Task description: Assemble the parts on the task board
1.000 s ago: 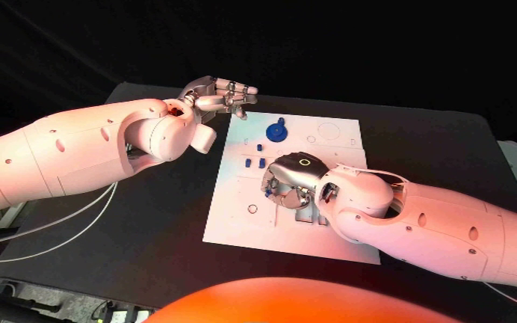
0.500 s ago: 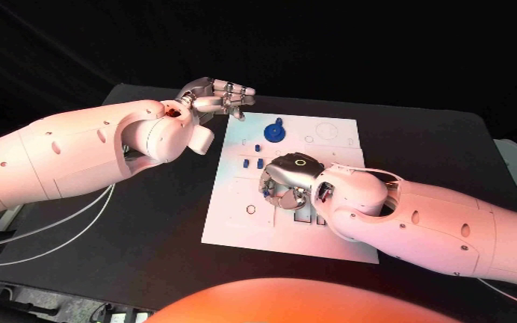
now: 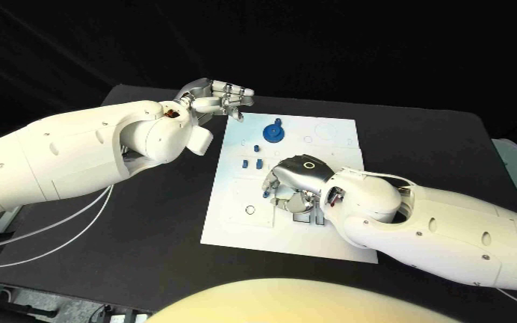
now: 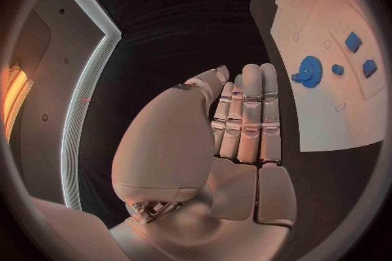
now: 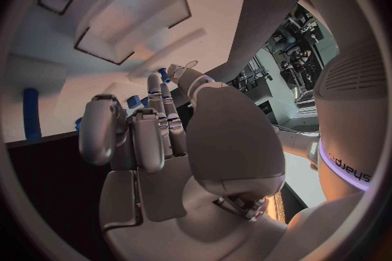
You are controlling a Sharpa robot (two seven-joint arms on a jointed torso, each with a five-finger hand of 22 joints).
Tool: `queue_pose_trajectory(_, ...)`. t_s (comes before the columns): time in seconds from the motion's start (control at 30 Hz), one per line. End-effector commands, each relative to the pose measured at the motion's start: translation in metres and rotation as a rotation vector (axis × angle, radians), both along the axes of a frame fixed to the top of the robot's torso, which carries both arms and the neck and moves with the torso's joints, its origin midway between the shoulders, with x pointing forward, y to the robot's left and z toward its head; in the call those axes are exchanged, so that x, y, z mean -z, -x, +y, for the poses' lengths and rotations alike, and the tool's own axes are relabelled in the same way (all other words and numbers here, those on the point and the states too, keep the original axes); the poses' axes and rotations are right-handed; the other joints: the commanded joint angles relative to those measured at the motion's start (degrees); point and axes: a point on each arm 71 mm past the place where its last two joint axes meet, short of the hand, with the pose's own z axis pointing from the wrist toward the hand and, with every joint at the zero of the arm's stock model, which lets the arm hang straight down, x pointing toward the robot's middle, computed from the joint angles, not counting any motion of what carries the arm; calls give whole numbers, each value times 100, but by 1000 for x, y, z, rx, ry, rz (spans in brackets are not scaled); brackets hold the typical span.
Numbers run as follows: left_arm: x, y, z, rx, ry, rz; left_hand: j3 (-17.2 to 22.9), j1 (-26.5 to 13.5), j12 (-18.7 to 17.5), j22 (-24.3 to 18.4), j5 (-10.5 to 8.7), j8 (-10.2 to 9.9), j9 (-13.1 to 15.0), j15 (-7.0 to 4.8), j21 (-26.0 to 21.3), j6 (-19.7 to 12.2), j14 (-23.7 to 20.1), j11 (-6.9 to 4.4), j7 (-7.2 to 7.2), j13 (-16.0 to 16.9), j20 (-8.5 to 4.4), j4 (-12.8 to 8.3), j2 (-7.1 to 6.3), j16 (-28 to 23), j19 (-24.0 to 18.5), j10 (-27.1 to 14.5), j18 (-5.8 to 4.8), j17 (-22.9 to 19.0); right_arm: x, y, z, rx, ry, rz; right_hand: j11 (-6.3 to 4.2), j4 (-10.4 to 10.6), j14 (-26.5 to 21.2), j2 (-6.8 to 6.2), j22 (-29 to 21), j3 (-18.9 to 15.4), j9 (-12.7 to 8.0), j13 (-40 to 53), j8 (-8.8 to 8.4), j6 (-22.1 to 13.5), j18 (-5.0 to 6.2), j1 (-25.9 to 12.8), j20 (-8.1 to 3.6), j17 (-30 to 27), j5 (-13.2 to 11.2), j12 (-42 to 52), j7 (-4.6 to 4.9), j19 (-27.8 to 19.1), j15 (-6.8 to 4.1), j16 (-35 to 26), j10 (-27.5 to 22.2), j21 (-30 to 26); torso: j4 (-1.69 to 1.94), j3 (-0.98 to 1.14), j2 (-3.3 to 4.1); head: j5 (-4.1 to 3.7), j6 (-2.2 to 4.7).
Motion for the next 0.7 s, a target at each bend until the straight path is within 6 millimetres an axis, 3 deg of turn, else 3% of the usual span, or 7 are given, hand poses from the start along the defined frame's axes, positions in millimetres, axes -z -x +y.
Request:
queue_pose_trajectory(0.03, -1, 0, -1, 21, 4, -2, -44, -11, 16, -5, -6, -15, 0, 26, -36, -52, -27, 17, 1, 5, 27, -1, 30, -33, -2, -38, 72, -5, -10, -2, -9, 31, -20, -50, -32, -8, 337, -49, 714, -38, 7, 2, -8, 9, 1, -28, 41, 217, -35, 36, -37, 16, 47, 28, -6, -2, -5, 0, -3, -24, 13)
queue_pose_trajectory(0.2, 0, 0, 0, 20, 3, -1, -44, -11, 16, -5, -6, -15, 0, 26, -36, -52, -27, 17, 1, 5, 27, -1, 30, -33, -2, -38, 72, -5, -31, -12, -40, 96, -26, -85, -41, 3, 336, -69, 717, -77, 15, 1, 4, 40, 3, -63, 42, 212, -42, 57, -54, 17, 40, 28, -3, -2, 0, -3, -4, -129, 80)
queue_pose_trajectory(0.4, 0, 0, 0, 24, 4, -1, -56, -20, 22, -10, -7, -16, 1, 27, -44, -56, -26, 17, 0, 6, 30, 0, 25, -36, -2, -44, 73, -6, -49, -29, -74, 177, -18, -81, -36, 33, 319, -138, 681, -237, 16, -20, -13, 32, 26, -147, 48, 156, -141, 62, -63, -32, 48, -2, -107, -116, -5, -2, -5, -202, 127)
queue_pose_trajectory(0.53, 0, 0, -1, 27, 5, -1, -56, -20, 22, -10, -7, -16, 1, 27, -44, -56, -26, 17, 0, 6, 30, 0, 25, -36, -2, -44, 73, -6, -53, -41, -89, 210, 23, -72, -20, 45, 316, -172, 677, -459, 14, -39, -38, 8, 30, -180, 60, 146, -4, 75, -89, -44, 58, 0, -225, -150, -5, -1, -10, -222, 142)
queue_pose_trajectory(0.7, 1, 1, -2, 33, 5, 3, -56, -20, 22, -10, -7, -16, 1, 27, -44, -56, -26, 17, 0, 6, 30, 0, 25, -36, -2, -44, 73, -6, -49, -47, -96, 209, 78, -45, -14, 47, 325, -126, 682, -596, 18, -47, -39, 21, 29, -151, 67, 173, -102, 105, -65, -39, 59, 27, -278, -154, 2, 2, 0, -216, 157)
